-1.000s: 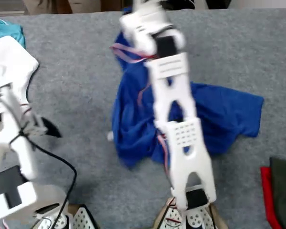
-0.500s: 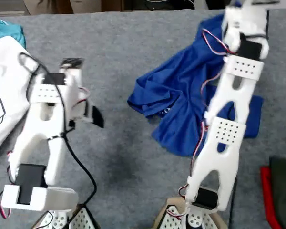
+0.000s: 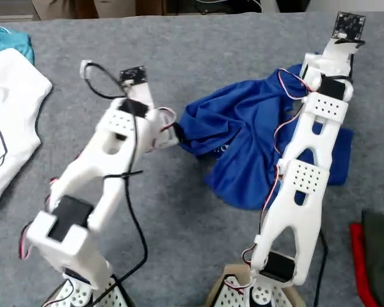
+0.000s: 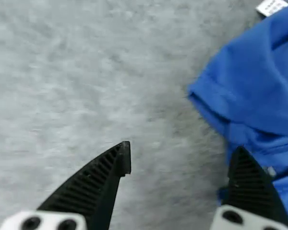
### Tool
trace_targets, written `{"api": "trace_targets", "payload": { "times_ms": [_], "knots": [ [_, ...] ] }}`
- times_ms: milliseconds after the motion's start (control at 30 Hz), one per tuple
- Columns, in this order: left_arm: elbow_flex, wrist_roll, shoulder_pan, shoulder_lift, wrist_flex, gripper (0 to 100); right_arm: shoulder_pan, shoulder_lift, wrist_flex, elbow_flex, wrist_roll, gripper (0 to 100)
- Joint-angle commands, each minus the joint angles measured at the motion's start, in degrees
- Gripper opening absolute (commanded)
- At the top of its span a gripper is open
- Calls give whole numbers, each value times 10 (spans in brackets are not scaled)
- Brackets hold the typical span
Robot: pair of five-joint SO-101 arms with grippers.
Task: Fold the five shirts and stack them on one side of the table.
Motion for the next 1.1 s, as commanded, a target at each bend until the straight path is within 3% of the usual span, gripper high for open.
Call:
{"api": "trace_targets", "payload": {
  "times_ms": [0, 300, 733, 900, 1067],
  "knots": [
    [-89, 27, 37, 28, -3, 328, 4, -5, -16, -26, 2, 5],
    [-273, 27, 78, 154, 24, 323, 7, -7, -37, -26, 2, 5],
    [-436, 25, 76, 305, 32, 120, 7, -5, -37, -26, 2, 5],
    [-483, 22, 52, 312, 70, 26, 7, -5, -37, -26, 2, 5],
    [-562, -13, 8, 312, 120, 19, 4, -4, -37, -26, 2, 5]
  ]
}}
